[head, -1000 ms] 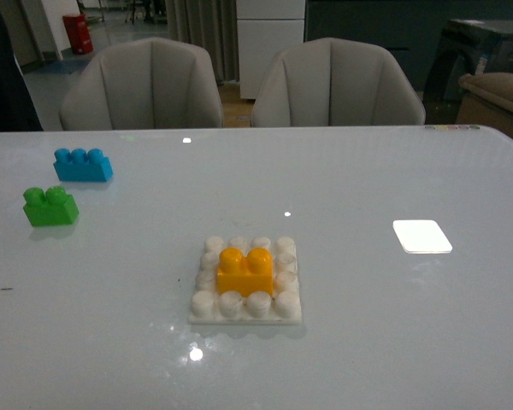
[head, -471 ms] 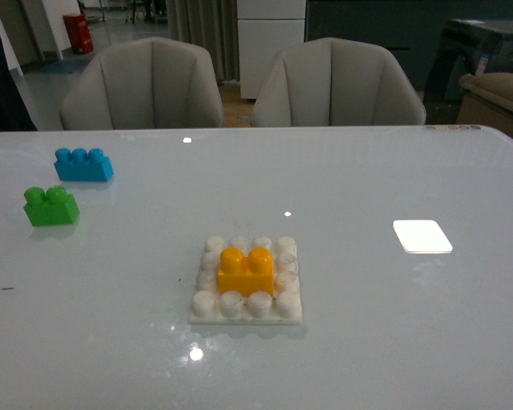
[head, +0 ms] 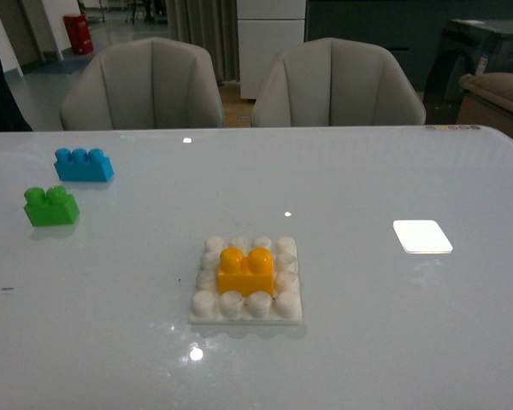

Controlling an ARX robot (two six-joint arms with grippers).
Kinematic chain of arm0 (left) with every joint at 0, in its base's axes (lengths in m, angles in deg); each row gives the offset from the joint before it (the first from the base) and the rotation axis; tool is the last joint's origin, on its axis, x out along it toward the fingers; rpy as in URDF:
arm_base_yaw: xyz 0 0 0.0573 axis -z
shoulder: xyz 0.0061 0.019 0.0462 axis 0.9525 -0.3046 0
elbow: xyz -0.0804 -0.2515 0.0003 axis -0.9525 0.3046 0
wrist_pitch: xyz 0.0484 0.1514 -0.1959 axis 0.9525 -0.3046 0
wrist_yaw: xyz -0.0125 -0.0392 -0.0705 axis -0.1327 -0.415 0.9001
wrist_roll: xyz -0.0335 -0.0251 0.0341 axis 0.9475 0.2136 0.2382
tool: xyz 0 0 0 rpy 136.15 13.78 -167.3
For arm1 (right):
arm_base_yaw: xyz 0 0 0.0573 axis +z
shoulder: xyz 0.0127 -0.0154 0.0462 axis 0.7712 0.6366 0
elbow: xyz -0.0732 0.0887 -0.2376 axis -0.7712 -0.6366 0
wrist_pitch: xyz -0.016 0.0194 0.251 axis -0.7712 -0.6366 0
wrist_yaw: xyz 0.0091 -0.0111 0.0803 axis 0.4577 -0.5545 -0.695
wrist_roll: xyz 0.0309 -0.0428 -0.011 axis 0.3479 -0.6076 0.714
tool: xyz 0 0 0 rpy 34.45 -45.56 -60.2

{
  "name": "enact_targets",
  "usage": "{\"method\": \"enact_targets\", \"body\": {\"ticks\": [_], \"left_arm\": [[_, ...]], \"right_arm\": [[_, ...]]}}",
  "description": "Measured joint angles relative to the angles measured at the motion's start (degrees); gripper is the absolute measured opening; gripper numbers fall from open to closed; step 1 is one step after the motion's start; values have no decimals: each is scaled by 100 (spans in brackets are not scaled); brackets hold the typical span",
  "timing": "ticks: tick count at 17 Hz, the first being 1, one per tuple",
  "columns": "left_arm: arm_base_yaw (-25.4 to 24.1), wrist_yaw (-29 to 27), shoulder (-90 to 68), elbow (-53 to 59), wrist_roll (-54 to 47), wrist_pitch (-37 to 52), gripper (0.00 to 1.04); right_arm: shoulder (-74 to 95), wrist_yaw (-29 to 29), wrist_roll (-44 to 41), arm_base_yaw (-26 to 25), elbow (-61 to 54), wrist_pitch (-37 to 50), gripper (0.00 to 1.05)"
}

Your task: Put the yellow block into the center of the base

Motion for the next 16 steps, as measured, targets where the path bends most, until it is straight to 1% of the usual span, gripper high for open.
{"method": "enact_targets", "body": {"ticks": [2,4,16], "left_arm": [[0,0,0,0,-4,0,100],[0,0,0,0,-2,0,97],[0,0,-2,0,-4,0,98]], "right_arm": [[0,0,0,0,0,0,98],[0,0,0,0,0,0,98],[0,0,0,0,0,0,98]]}}
